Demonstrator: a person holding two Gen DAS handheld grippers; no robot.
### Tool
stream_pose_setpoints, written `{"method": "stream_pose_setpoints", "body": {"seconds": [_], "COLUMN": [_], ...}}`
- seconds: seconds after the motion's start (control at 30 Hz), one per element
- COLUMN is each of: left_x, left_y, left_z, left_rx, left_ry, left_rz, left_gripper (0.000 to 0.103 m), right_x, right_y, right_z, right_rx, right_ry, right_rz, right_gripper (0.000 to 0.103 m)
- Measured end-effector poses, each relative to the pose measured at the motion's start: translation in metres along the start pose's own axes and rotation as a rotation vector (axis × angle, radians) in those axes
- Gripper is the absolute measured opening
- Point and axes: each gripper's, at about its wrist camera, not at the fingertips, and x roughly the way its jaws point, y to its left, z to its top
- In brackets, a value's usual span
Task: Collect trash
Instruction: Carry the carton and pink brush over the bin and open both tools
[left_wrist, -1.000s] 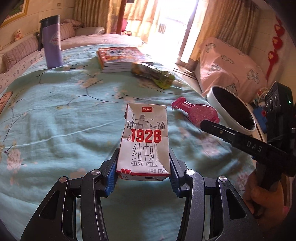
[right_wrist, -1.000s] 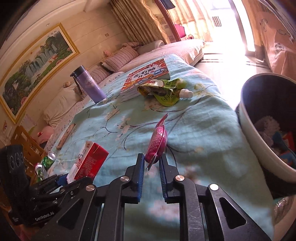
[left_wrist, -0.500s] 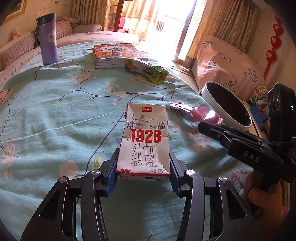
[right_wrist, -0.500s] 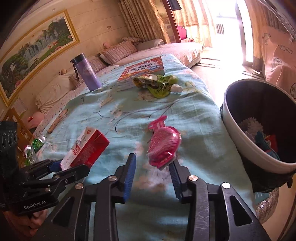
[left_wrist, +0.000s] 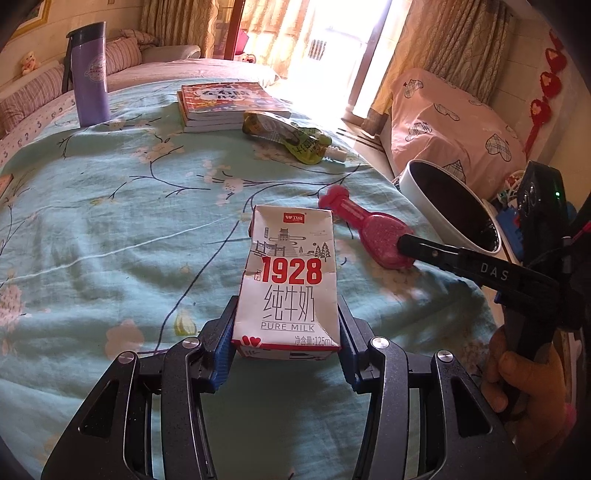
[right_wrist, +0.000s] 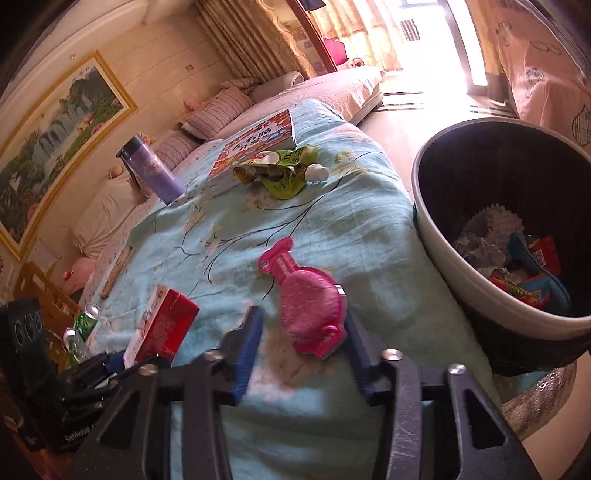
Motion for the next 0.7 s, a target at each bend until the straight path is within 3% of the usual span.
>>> {"method": "stream_pose_setpoints", "body": {"seconds": [0.27,0.7], "left_x": [-0.001,0.005], "left_y": [-0.023,-0.094], "left_z": [0.007,0.022], "left_rx": [0.046,0.174], "left_ry": [-0.013,-0.019], "left_rz": [-0.015,-0.072], "left_gripper": [0.046,0.046], "right_x": [-0.032,-0.106], "right_y": [0.003,-0.039], "right_z": [-0.008,-0.013], "right_rx": [-0.029,0.013], "right_ry": [-0.092,-0.228], "right_rz": [0.02,-0.089], "right_gripper": [0.015,0.015]}}
